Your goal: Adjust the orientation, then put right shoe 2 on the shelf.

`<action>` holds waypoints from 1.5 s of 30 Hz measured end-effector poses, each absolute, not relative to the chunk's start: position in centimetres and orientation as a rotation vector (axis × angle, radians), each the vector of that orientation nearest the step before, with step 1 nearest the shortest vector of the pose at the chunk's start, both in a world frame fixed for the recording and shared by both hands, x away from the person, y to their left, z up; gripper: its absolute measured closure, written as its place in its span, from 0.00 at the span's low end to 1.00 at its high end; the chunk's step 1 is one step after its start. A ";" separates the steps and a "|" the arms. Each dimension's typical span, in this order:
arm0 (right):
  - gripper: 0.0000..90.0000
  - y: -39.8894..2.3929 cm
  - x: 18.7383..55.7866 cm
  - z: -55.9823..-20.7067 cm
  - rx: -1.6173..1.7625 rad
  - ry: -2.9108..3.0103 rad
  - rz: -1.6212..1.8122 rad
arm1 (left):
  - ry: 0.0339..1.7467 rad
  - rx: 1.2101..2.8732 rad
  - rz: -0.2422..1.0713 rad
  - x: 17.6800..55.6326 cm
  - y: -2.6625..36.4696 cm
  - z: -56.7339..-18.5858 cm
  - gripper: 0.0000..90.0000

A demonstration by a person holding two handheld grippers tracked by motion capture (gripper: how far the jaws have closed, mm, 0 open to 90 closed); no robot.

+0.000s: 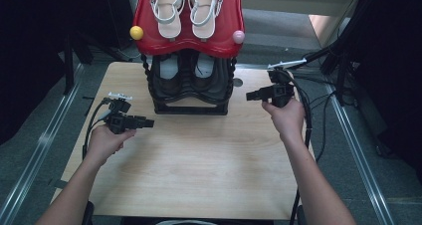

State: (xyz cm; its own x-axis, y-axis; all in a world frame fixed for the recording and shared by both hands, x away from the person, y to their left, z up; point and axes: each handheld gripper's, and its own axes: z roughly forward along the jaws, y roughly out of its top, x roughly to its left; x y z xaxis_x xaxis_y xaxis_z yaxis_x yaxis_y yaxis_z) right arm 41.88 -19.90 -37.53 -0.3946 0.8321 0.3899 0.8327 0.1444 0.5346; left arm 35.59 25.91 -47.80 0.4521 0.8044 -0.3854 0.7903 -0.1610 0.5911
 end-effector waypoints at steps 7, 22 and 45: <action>0.71 -19.4 41.3 -39.8 -1.690 -2.399 -1.081 | 1.329 1.945 0.026 35.6 25.8 -47.8 0.54; 0.72 -18.9 39.7 -43.8 -1.622 -2.373 -1.078 | 1.315 1.954 0.037 35.5 25.7 -47.8 0.54; 0.74 -20.7 37.6 -46.1 -1.619 -2.330 -1.192 | 1.313 1.978 0.034 35.6 25.1 -48.2 0.54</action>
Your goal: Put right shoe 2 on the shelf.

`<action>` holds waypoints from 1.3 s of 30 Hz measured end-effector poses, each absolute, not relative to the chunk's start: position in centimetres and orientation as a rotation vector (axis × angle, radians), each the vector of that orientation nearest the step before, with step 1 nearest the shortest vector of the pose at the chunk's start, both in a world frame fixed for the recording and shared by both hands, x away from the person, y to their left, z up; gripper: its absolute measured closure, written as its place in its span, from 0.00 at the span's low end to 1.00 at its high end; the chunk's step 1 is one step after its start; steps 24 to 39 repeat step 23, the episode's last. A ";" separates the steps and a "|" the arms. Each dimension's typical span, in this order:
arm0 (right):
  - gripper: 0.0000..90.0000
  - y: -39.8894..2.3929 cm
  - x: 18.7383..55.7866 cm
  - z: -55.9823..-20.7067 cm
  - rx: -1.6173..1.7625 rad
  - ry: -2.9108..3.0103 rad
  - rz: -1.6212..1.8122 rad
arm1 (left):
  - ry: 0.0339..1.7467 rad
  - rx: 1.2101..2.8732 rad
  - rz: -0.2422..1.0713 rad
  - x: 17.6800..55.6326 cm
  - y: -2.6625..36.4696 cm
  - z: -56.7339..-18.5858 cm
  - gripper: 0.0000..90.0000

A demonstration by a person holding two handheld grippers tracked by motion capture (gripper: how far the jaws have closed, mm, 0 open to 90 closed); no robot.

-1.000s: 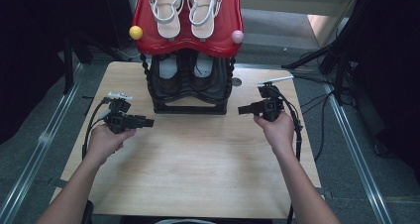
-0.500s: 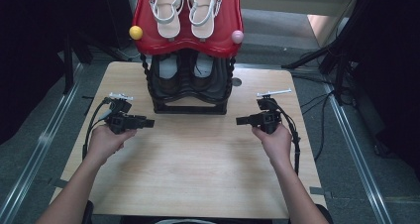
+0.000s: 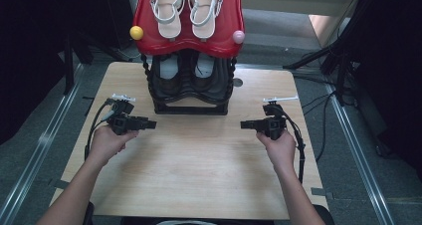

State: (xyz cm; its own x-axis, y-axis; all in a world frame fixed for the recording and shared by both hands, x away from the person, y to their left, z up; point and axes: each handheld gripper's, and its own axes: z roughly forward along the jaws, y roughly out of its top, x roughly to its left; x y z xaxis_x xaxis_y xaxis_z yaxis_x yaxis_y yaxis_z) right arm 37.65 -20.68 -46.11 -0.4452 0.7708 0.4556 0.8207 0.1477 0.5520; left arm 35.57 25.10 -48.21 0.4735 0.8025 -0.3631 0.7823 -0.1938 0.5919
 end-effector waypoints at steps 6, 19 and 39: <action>0.73 -20.8 37.3 -46.8 -1.617 -2.323 -1.189 | 1.306 1.973 0.041 35.5 25.0 -48.2 0.54; 0.70 -20.4 37.1 -48.3 -1.584 -2.309 -1.198 | 1.271 1.986 0.026 35.6 24.4 -48.4 0.51; 0.68 -20.3 37.1 -48.4 -1.579 -2.318 -1.201 | 1.258 1.982 0.024 35.6 24.2 -48.5 0.50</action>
